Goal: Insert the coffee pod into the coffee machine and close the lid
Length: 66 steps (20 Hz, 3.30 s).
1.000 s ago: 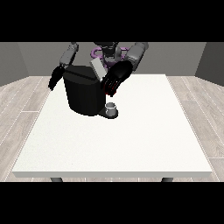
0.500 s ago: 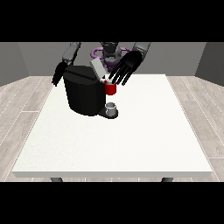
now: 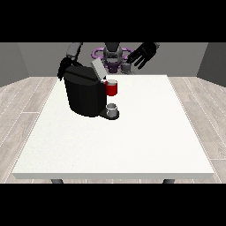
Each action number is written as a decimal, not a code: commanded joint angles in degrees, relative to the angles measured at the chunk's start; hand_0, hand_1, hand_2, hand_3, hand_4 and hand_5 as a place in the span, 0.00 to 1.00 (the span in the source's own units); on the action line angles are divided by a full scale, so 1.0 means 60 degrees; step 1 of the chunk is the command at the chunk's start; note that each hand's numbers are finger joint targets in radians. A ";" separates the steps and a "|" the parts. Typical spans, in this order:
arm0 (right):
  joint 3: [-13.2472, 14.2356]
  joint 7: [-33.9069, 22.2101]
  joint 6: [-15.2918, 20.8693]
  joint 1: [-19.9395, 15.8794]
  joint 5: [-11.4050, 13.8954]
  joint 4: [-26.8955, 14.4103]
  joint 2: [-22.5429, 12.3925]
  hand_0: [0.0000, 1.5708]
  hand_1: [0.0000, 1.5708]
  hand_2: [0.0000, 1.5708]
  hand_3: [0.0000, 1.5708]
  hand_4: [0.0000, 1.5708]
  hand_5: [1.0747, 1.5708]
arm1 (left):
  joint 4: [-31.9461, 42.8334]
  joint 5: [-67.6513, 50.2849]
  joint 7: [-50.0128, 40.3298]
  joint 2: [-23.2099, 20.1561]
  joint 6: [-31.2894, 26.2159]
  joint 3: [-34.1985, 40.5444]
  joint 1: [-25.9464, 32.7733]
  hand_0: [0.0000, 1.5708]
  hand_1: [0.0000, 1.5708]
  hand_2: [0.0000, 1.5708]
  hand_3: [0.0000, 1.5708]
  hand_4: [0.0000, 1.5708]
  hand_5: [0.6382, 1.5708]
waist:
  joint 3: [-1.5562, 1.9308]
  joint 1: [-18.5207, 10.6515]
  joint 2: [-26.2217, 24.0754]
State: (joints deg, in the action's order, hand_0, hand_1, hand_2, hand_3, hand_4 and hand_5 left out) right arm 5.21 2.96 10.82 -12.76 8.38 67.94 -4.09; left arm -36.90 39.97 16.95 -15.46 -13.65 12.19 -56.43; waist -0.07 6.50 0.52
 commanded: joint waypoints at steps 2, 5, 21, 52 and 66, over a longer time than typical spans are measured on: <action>0.0235 -0.0154 -0.0070 0.0405 -0.0264 0.0136 -0.0065 0.00 0.00 0.00 0.00 0.00 1.00 | 0.0259 -0.2304 0.0446 0.1549 -0.0131 0.1772 0.1589 0.00 0.00 0.00 0.00 0.26 1.00 | -0.0037 -0.1027 -0.1369; 0.0287 0.0207 -0.0628 0.0504 -0.0539 0.0376 -0.0351 0.00 0.00 0.00 0.00 0.00 1.00 | 0.0286 -0.2626 0.0737 0.1915 -0.0114 0.1957 0.2483 0.00 0.00 0.00 0.00 0.17 1.00 | -0.0001 -0.1348 -0.1843; 0.0436 -0.0757 -0.1551 -0.1164 -0.0854 0.0688 -0.1083 0.00 0.00 0.00 0.00 0.00 1.00 | -0.1565 -0.3795 -0.0229 0.2571 -0.0863 0.0892 0.4511 0.00 0.00 0.00 0.00 0.27 1.00 | 0.0016 -0.2881 -0.2181; 0.0359 -0.1007 -0.2269 -0.4201 -0.1704 -0.1675 -0.0880 0.00 0.00 0.00 0.00 0.05 1.00 | -0.6919 -0.5763 -0.1821 0.1917 0.0016 -0.0547 0.6789 0.00 0.00 0.00 0.00 0.24 1.00 | 0.0012 -0.2429 0.0221; -0.0103 -0.1302 -0.2063 -0.5900 -0.1077 -0.1745 -0.0954 0.00 0.00 0.00 0.00 0.07 1.00 | -0.7109 -0.5760 -0.1944 0.1595 -0.0112 -0.0645 0.6949 0.00 0.00 0.00 0.00 0.23 1.00 | 0.0009 -0.2838 0.0614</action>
State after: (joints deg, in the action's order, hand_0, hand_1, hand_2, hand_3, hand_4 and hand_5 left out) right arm 6.60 -5.83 -1.13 -44.41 1.03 55.84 -11.28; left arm -80.80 6.11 4.97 -5.08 -13.72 7.58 -14.45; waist 0.35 -9.74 4.16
